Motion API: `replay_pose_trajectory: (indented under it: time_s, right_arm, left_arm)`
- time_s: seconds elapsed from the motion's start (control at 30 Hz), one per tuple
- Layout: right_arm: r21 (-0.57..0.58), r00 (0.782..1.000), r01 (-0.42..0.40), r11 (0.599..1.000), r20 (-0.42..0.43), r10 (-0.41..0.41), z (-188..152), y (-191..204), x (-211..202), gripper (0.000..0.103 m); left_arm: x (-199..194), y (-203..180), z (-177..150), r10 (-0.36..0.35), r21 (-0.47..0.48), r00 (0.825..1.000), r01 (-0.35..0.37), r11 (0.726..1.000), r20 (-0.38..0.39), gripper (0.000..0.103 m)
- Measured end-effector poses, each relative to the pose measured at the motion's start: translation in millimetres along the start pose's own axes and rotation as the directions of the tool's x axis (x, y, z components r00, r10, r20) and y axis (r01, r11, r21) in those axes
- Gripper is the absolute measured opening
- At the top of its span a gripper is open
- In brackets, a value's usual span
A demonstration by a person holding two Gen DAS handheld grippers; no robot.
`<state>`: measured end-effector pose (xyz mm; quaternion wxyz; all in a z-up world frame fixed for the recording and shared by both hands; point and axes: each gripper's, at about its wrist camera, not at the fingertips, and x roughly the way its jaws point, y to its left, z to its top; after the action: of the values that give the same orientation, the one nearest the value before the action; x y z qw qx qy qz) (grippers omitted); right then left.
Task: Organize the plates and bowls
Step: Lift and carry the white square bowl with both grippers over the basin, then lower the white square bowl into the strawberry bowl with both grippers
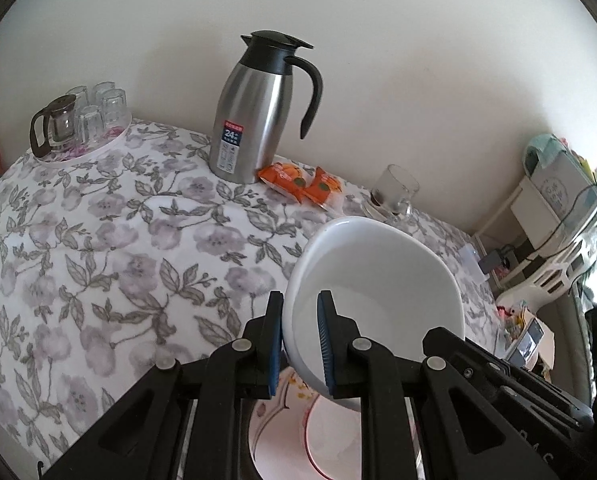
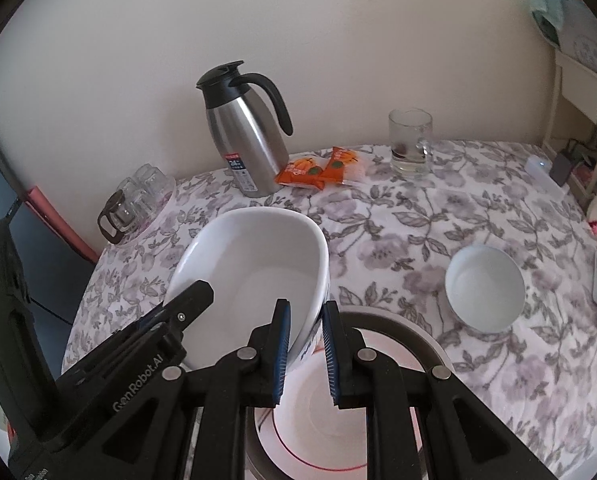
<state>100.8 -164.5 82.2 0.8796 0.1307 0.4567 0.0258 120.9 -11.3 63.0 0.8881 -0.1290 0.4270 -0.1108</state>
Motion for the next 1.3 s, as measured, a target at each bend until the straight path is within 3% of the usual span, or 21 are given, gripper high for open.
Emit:
replay_pose_trajectory:
  time_s: [0.6, 1.3]
  right_arm:
    - [0.017, 0.998, 0.051, 0.999, 0.044, -0.051, -33, -21, -19, 0.018]
    - [0.061, 0.996, 0.085, 0.994, -0.027, -0.084, -61, -43, -7, 0.019]
  left_arm:
    - [-3, -25, -33, 0.000, 0.075, 0.999, 0.003, 0.997, -0.037, 0.018]
    - [8, -35, -62, 0.008, 0.124, 0.990, 0.010, 0.992, -0.139, 0.018]
